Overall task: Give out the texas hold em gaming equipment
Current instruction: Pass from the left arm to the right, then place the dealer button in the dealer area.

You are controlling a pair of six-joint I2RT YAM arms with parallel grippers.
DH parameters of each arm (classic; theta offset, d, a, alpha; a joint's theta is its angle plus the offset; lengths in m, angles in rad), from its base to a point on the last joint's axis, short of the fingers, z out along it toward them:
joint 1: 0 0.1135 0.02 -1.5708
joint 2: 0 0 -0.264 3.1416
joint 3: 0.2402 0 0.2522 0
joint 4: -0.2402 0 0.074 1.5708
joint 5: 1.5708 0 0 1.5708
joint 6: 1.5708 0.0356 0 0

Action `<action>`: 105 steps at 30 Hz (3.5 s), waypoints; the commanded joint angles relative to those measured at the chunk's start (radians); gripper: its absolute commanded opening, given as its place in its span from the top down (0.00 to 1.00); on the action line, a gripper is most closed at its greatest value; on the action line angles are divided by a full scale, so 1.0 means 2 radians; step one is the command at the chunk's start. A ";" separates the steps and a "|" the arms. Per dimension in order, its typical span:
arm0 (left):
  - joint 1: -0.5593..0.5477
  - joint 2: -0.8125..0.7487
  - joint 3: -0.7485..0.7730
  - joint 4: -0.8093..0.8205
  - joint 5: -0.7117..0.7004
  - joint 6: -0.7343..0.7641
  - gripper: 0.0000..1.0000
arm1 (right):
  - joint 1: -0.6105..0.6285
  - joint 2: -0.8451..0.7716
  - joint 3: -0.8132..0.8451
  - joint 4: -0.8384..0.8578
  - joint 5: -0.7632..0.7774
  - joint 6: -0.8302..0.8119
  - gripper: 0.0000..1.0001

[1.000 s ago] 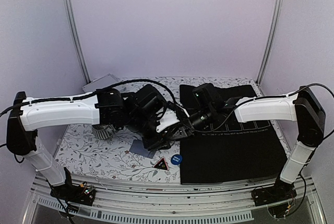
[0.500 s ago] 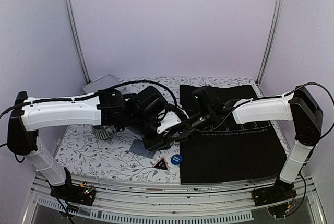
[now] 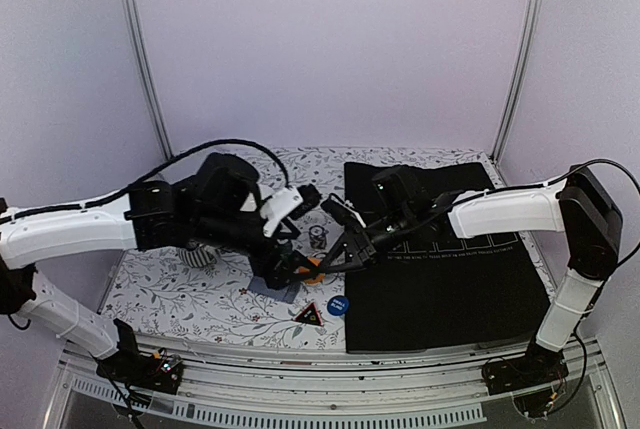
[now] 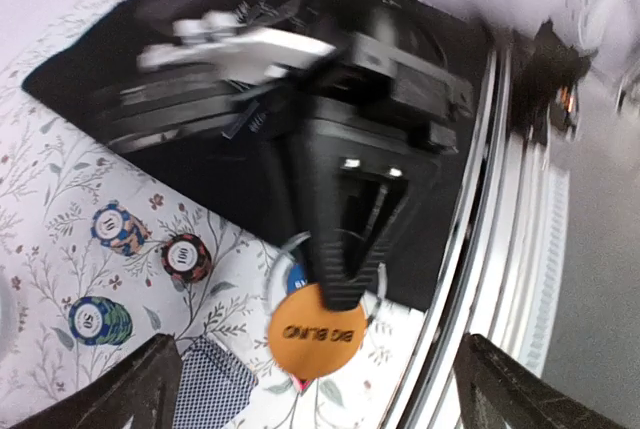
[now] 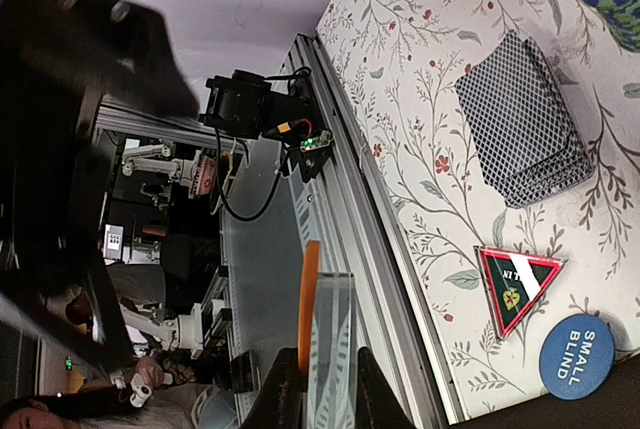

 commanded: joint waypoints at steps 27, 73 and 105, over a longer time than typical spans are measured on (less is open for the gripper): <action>0.082 -0.046 -0.198 0.337 0.235 -0.236 0.67 | -0.004 -0.080 0.012 0.008 0.023 -0.056 0.98; 0.071 -0.044 -0.223 0.304 0.042 -0.234 1.00 | -0.307 -0.264 -0.255 -0.263 0.136 -0.100 0.96; 0.045 -0.116 -0.209 0.299 0.073 -0.149 1.00 | -0.178 -0.316 -0.068 -0.163 0.240 -0.137 0.18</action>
